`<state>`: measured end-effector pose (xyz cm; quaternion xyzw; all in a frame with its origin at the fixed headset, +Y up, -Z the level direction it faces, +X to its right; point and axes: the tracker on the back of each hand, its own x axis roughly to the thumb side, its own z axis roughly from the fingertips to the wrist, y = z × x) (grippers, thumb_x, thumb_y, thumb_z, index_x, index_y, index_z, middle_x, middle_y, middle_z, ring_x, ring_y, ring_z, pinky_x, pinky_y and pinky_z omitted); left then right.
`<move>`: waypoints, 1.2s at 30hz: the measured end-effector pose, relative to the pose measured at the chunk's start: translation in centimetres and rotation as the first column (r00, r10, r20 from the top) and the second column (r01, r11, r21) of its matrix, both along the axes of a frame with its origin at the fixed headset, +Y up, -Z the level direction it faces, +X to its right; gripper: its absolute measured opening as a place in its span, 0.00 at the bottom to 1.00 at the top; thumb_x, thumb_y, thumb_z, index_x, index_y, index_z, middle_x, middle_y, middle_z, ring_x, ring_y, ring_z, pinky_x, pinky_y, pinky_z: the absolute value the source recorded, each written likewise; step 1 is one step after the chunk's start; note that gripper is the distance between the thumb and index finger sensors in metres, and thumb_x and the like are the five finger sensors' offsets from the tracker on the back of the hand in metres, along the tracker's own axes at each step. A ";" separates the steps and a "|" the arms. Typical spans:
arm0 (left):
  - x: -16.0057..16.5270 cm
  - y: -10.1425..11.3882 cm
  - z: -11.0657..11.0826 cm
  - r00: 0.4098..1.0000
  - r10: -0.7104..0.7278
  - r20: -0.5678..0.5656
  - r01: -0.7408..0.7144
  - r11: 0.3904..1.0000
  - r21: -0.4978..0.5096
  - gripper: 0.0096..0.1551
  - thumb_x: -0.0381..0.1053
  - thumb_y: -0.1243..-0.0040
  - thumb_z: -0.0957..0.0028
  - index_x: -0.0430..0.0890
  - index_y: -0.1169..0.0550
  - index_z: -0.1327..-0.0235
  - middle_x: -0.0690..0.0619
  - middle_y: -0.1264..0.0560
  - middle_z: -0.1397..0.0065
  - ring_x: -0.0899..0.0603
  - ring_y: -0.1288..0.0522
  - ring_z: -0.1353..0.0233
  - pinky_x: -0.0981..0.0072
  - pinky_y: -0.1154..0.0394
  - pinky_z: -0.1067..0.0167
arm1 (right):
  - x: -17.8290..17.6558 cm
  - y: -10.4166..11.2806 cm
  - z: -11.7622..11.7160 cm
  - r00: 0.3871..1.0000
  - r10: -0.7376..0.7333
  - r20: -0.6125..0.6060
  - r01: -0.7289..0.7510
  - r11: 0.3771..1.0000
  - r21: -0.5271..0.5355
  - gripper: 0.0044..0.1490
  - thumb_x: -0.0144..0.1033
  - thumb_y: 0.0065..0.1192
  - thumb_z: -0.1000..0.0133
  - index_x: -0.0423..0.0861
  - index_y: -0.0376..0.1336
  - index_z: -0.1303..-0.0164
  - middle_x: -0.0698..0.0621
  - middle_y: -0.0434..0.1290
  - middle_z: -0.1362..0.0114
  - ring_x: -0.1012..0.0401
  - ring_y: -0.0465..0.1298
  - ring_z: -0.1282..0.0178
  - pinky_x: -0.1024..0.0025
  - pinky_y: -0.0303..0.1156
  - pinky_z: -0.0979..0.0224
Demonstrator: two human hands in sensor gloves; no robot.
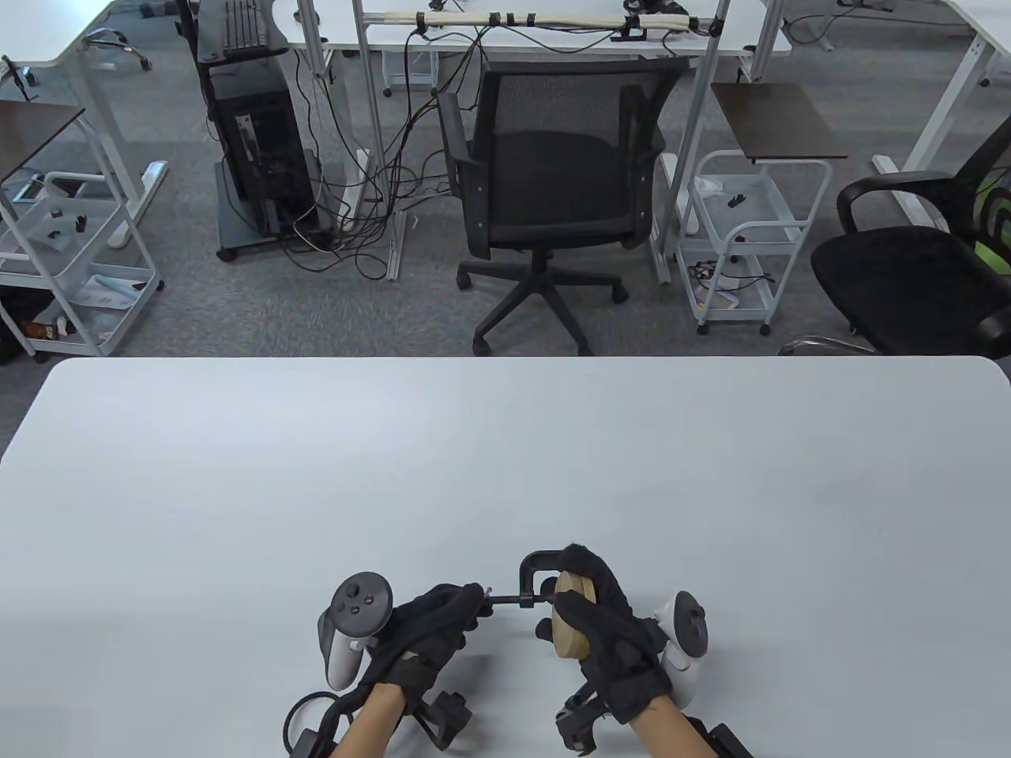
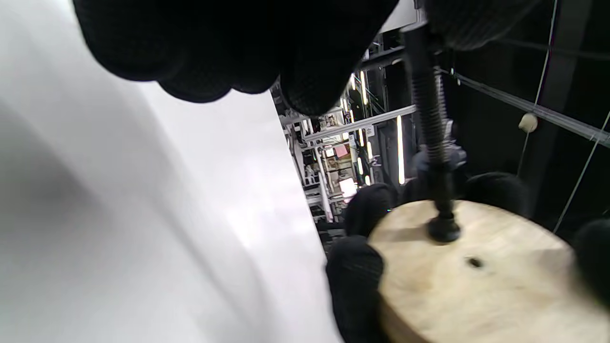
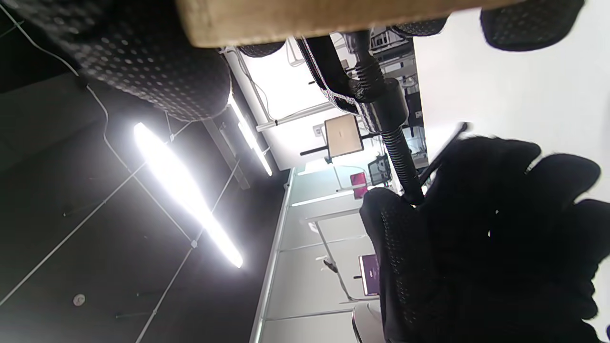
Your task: Screw the clamp shut
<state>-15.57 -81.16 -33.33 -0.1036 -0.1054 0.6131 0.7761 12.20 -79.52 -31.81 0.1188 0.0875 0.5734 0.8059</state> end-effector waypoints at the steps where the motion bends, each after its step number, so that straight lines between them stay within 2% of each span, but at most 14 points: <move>1: 0.0 0.0 -0.1 0.999 0.038 0.006 -0.038 0.999 0.006 0.37 0.66 0.45 0.41 0.38 0.21 0.34 0.36 0.29 0.27 0.29 0.27 0.34 0.44 0.24 0.44 | -0.1 0.0 0.1 1.000 0.004 0.003 -0.004 1.000 0.006 0.48 0.56 0.75 0.46 0.48 0.55 0.22 0.54 0.50 0.16 0.35 0.56 0.25 0.30 0.66 0.40; 4: 0.1 0.4 -0.2 0.998 0.055 0.030 -0.057 0.997 0.053 0.31 0.59 0.41 0.42 0.49 0.25 0.28 0.38 0.29 0.26 0.31 0.27 0.33 0.43 0.25 0.43 | -0.1 0.0 0.1 1.000 0.000 0.008 0.000 1.000 0.005 0.48 0.56 0.75 0.46 0.48 0.55 0.22 0.54 0.51 0.16 0.35 0.56 0.25 0.30 0.66 0.40; 8: 0.2 1.5 0.0 1.000 0.022 0.020 -0.026 0.981 0.194 0.25 0.50 0.34 0.48 0.54 0.21 0.36 0.42 0.29 0.26 0.33 0.27 0.32 0.41 0.25 0.41 | -0.1 -0.1 0.1 1.000 -0.013 0.003 0.013 1.000 -0.019 0.48 0.56 0.75 0.46 0.47 0.55 0.22 0.54 0.51 0.16 0.35 0.56 0.25 0.30 0.66 0.40; 10: 0.4 1.8 0.1 0.999 0.009 0.033 -0.016 0.970 0.241 0.24 0.48 0.34 0.49 0.55 0.21 0.38 0.43 0.28 0.26 0.33 0.27 0.31 0.41 0.25 0.41 | -0.2 -0.2 0.1 1.000 -0.013 0.000 0.013 1.000 -0.021 0.48 0.56 0.75 0.46 0.47 0.55 0.22 0.53 0.50 0.16 0.35 0.56 0.25 0.30 0.66 0.40; 19: 0.5 2.0 0.3 1.000 0.011 0.010 -0.013 0.971 0.239 0.24 0.49 0.34 0.50 0.54 0.19 0.38 0.44 0.26 0.28 0.34 0.25 0.32 0.41 0.25 0.41 | -0.1 -0.1 0.1 1.000 -0.023 -0.001 0.023 0.999 -0.034 0.48 0.56 0.75 0.46 0.47 0.55 0.22 0.53 0.51 0.16 0.34 0.56 0.25 0.30 0.66 0.40; 22: 0.3 2.1 0.3 1.000 0.002 -0.004 -0.001 0.968 0.250 0.24 0.49 0.32 0.51 0.55 0.18 0.40 0.49 0.23 0.31 0.35 0.24 0.33 0.42 0.24 0.41 | -0.1 -0.2 0.1 1.000 -0.022 0.000 0.022 0.999 -0.037 0.48 0.56 0.75 0.46 0.47 0.55 0.22 0.53 0.51 0.16 0.34 0.56 0.25 0.30 0.66 0.40; 25: 0.2 2.1 0.3 1.000 0.001 -0.020 0.004 0.970 0.243 0.24 0.50 0.31 0.51 0.54 0.18 0.40 0.49 0.22 0.31 0.35 0.24 0.33 0.41 0.24 0.42 | -0.1 -0.2 0.1 1.000 -0.025 0.003 0.025 0.999 -0.037 0.48 0.56 0.75 0.46 0.47 0.55 0.22 0.53 0.51 0.16 0.34 0.56 0.25 0.30 0.66 0.40; 27: 0.4 2.1 0.2 1.000 -0.017 -0.007 0.018 0.974 0.225 0.27 0.52 0.34 0.48 0.52 0.21 0.34 0.45 0.25 0.28 0.33 0.25 0.33 0.41 0.25 0.42 | -0.1 -0.2 0.1 0.999 -0.038 0.006 0.038 0.999 -0.028 0.48 0.57 0.74 0.46 0.48 0.55 0.22 0.54 0.50 0.16 0.35 0.56 0.25 0.30 0.66 0.40; 29: 0.3 2.1 0.2 0.998 -0.053 0.017 0.048 0.975 0.218 0.39 0.56 0.34 0.48 0.50 0.31 0.23 0.40 0.30 0.25 0.31 0.28 0.32 0.40 0.26 0.41 | -0.1 0.0 0.2 0.998 -0.068 0.010 0.068 0.997 -0.033 0.48 0.57 0.74 0.45 0.48 0.55 0.22 0.54 0.50 0.16 0.35 0.56 0.24 0.30 0.66 0.39; 32: -0.2 2.3 0.1 0.993 -0.116 0.023 0.109 0.972 0.209 0.45 0.59 0.34 0.49 0.46 0.36 0.20 0.37 0.34 0.23 0.29 0.30 0.31 0.40 0.27 0.41 | -0.1 0.2 0.3 0.998 -0.064 0.027 0.065 0.998 -0.025 0.48 0.57 0.74 0.46 0.48 0.55 0.22 0.54 0.50 0.16 0.35 0.56 0.24 0.30 0.66 0.40; 34: -0.7 2.2 0.1 0.986 -0.167 -0.020 0.168 0.968 0.189 0.45 0.64 0.35 0.49 0.43 0.33 0.25 0.36 0.34 0.24 0.28 0.30 0.31 0.40 0.26 0.42 | -0.1 0.2 0.3 0.998 -0.065 0.026 0.065 0.998 -0.019 0.48 0.57 0.74 0.46 0.48 0.55 0.22 0.54 0.50 0.16 0.35 0.56 0.24 0.30 0.66 0.39; 35: -0.9 2.2 0.1 0.983 -0.177 -0.047 0.183 0.965 0.189 0.42 0.67 0.37 0.49 0.41 0.29 0.31 0.36 0.31 0.26 0.28 0.29 0.33 0.41 0.25 0.43 | -0.1 0.2 0.3 0.998 -0.065 0.026 0.066 0.998 -0.020 0.48 0.57 0.74 0.46 0.48 0.55 0.22 0.54 0.50 0.16 0.35 0.56 0.24 0.30 0.66 0.40; 36: -1.2 2.0 0.2 0.979 -0.180 -0.094 0.195 0.964 0.179 0.38 0.71 0.42 0.47 0.40 0.20 0.42 0.37 0.26 0.30 0.29 0.25 0.36 0.42 0.24 0.45 | -0.1 0.2 0.3 0.997 -0.066 0.026 0.067 0.998 -0.019 0.48 0.57 0.74 0.46 0.48 0.55 0.22 0.54 0.50 0.16 0.35 0.56 0.24 0.30 0.66 0.39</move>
